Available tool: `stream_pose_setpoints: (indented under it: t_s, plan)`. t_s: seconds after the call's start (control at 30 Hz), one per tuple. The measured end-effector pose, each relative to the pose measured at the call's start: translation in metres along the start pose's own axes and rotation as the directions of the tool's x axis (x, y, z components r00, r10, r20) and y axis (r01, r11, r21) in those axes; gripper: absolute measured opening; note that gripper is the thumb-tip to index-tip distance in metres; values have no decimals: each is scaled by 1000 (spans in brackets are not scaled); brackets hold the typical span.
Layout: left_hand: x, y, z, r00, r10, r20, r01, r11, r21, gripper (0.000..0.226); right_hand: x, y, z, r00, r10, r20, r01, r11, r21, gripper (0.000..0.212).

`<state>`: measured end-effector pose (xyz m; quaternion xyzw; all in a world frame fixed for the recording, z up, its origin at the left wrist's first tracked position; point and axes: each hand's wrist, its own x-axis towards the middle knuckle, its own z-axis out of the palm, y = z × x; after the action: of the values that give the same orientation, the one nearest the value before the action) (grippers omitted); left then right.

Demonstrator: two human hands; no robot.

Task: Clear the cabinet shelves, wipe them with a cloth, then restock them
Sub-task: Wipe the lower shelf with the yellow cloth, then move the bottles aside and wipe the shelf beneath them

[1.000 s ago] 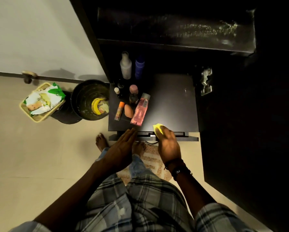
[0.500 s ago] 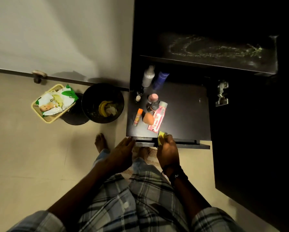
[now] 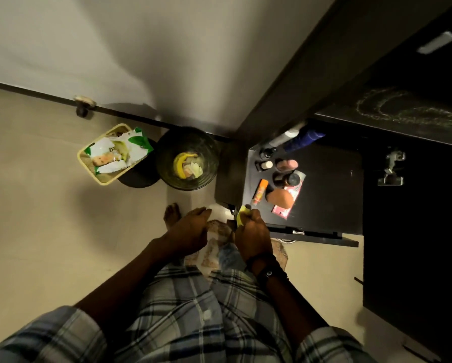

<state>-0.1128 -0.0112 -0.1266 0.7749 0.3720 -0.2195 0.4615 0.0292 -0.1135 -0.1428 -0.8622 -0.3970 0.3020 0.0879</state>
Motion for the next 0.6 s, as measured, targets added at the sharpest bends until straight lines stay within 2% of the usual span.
stream_pose_setpoints:
  t_s: [0.07,0.13,0.23,0.33,0.4,0.47,0.53,0.6]
  plan:
    - [-1,-13,-7,1000,-31,6,31,998,-61,64,1,-3,2,994,-104,-32,102,993,-58,15]
    - [-6,-23,-17,998,-57,18,59,992,-109,63,5,-16,1,985,-173,21,173,985,-18,28]
    - [-15,-32,-27,994,-96,43,101,986,-134,68,9,-38,-4,983,-165,82,157,983,100,36]
    - [-19,-33,-39,994,-106,12,106,976,-191,69,9,-60,-26,980,-200,10,195,965,176,33]
    - [-21,-23,-49,997,-52,-50,39,970,-238,57,6,-72,-52,970,-225,-97,242,943,230,32]
    - [-19,-9,-58,992,25,-128,-60,960,-273,53,2,-80,-81,943,-205,-261,279,917,287,28]
    - [-15,10,-69,979,81,-188,-133,950,-284,51,-3,-84,-115,881,-136,-454,309,892,331,24]
    - [-9,34,-80,964,149,-220,-211,932,-293,48,-8,-84,-149,781,-50,-623,341,869,357,21]
